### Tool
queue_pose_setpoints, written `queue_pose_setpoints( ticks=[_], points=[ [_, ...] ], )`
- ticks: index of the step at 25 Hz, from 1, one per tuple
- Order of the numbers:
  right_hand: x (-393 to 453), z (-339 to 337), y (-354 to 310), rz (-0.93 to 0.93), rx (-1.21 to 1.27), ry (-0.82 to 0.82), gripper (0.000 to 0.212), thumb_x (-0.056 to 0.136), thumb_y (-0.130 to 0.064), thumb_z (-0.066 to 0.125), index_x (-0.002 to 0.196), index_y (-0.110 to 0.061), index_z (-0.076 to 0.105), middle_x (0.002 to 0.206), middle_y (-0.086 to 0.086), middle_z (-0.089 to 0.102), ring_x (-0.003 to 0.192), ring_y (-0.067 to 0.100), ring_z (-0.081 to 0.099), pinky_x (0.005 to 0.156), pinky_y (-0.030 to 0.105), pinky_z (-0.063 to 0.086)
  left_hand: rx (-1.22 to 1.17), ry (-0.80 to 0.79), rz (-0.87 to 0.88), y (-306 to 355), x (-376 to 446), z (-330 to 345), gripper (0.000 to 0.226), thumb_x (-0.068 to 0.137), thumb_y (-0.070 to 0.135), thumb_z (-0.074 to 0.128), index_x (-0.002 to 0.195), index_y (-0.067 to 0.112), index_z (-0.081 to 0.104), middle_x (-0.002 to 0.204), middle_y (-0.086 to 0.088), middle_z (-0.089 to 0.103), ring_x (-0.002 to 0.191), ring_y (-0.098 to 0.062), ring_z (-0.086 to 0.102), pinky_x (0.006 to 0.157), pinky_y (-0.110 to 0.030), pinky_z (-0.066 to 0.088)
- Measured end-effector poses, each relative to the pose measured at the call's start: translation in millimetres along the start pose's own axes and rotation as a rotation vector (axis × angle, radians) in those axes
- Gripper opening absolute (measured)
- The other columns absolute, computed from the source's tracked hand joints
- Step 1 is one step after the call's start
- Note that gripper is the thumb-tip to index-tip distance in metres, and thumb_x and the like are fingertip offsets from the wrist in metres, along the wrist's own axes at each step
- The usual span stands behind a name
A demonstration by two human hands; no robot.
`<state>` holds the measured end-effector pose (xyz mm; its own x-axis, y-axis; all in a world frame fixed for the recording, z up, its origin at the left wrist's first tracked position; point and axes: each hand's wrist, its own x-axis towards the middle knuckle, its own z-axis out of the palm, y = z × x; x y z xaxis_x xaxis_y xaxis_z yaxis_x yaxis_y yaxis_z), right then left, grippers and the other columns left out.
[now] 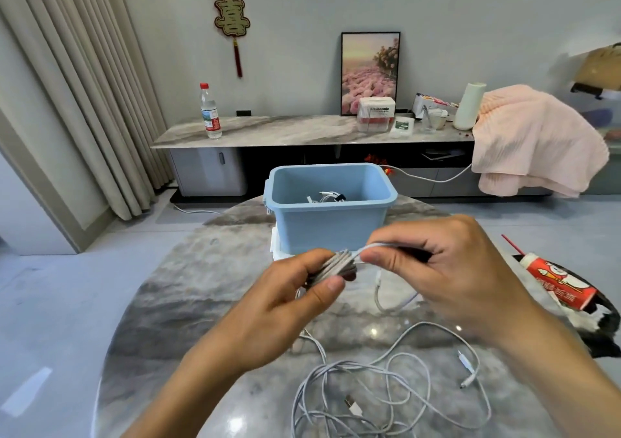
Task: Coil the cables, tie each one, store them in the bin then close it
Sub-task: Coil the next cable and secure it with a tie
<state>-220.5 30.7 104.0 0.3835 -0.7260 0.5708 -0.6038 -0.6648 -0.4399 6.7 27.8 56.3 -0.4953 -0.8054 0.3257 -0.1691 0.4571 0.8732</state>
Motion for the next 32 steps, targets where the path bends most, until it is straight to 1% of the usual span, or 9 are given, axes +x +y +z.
queue_pose_setpoints(
  ticks=[5, 9, 13, 17, 20, 22, 25, 27, 32],
  points=[
    [-17.7, -2.1, 50.4, 0.293, -0.077, -0.081, 0.052, 0.073, -0.076, 0.058, 0.068, -0.027, 0.070, 0.054, 0.001, 0.056, 0.050, 0.011, 0.045, 0.053, 0.036, 0.038, -0.701, 0.296, -0.028, 6.5, 5.6, -22.8, 0.028, 0.088, 0.033, 0.061, 0.086, 0.008, 0.074, 0.072, -0.001, 0.049, 0.064, -0.011, 0.042, 0.063, -0.018, 0.041],
    [-11.0, -6.6, 52.3, 0.536, 0.862, 0.204, 0.051, 0.072, -0.055, 0.075, 0.046, -0.023, 0.045, 0.042, -0.004, 0.033, 0.042, 0.009, 0.028, 0.044, 0.021, 0.028, -0.881, 0.659, -0.232, -5.9, 9.5, -46.8, 0.026, 0.098, 0.021, 0.043, 0.085, 0.009, 0.062, 0.066, 0.003, 0.043, 0.057, -0.008, 0.046, 0.068, -0.026, 0.038],
    [-24.3, -34.2, 79.7, 0.713, 1.580, 0.759, 0.050, 0.081, -0.063, 0.050, 0.050, -0.025, 0.038, 0.041, -0.006, 0.015, 0.042, 0.011, 0.015, 0.044, 0.021, 0.026, -0.709, 0.844, -0.410, -19.3, 6.2, -61.3, 0.023, 0.102, 0.023, 0.044, 0.087, 0.012, 0.058, 0.062, 0.005, 0.045, 0.056, -0.007, 0.049, 0.066, -0.029, 0.035],
    [-44.4, -29.6, 113.4, 1.085, 1.345, 0.665, 0.031, 0.058, -0.030, 0.081, 0.067, -0.018, 0.053, 0.043, -0.006, 0.033, 0.036, 0.008, 0.028, 0.038, 0.017, 0.035, -0.642, 0.821, -0.440, -12.9, 7.0, -52.2, 0.026, 0.103, 0.021, 0.044, 0.082, 0.011, 0.057, 0.059, 0.004, 0.045, 0.056, -0.009, 0.048, 0.061, -0.029, 0.037],
    [-47.4, -2.4, 117.2, 1.382, 0.479, 0.231, 0.041, 0.087, -0.025, 0.069, 0.120, -0.005, 0.054, 0.103, 0.014, 0.064, 0.078, 0.028, 0.062, 0.066, 0.040, 0.056, -0.673, 0.699, -0.458, -3.7, 10.4, -30.8, 0.028, 0.102, 0.019, 0.042, 0.078, 0.011, 0.054, 0.056, 0.004, 0.044, 0.051, -0.009, 0.047, 0.060, -0.028, 0.036],
    [-36.3, 7.7, 90.8, 1.151, 0.025, 0.195, 0.068, 0.091, -0.045, 0.062, 0.146, -0.017, 0.033, 0.145, 0.007, 0.048, 0.122, 0.030, 0.053, 0.099, 0.046, 0.046, -0.627, 0.629, -0.441, -1.3, 11.4, -17.1, 0.030, 0.102, 0.015, 0.043, 0.075, 0.009, 0.055, 0.054, 0.004, 0.045, 0.049, -0.009, 0.046, 0.059, -0.026, 0.038],
    [-11.8, 27.4, 23.0, 0.545, 0.281, 0.106, 0.075, 0.079, -0.064, 0.059, 0.146, -0.043, 0.031, 0.148, -0.018, 0.042, 0.129, 0.000, 0.045, 0.106, 0.029, 0.038, -0.532, 0.484, -0.395, -1.1, 11.4, -5.0, 0.030, 0.099, 0.015, 0.045, 0.073, 0.007, 0.057, 0.056, 0.002, 0.043, 0.053, -0.011, 0.043, 0.056, -0.019, 0.042],
    [-5.1, 50.1, -3.7, 0.303, 0.186, -0.081, 0.064, 0.084, -0.059, 0.057, 0.143, -0.040, 0.040, 0.137, -0.020, 0.053, 0.121, -0.004, 0.050, 0.100, 0.023, 0.042, -0.552, 0.386, -0.367, -0.7, 11.5, 0.2, 0.026, 0.096, 0.018, 0.047, 0.077, 0.005, 0.059, 0.059, 0.000, 0.039, 0.055, -0.012, 0.040, 0.056, -0.019, 0.040],
    [-3.3, 55.0, 9.6, 0.141, 0.188, 0.015, 0.019, 0.099, -0.035, 0.054, 0.094, -0.022, 0.068, 0.067, -0.010, 0.061, 0.063, 0.010, 0.056, 0.059, 0.032, 0.045, -0.609, 0.168, -0.364, 10.0, 5.5, 3.7, 0.022, 0.087, 0.021, 0.059, 0.077, 0.002, 0.060, 0.059, 0.000, 0.042, 0.056, -0.013, 0.036, 0.054, -0.018, 0.037]
  ],
)
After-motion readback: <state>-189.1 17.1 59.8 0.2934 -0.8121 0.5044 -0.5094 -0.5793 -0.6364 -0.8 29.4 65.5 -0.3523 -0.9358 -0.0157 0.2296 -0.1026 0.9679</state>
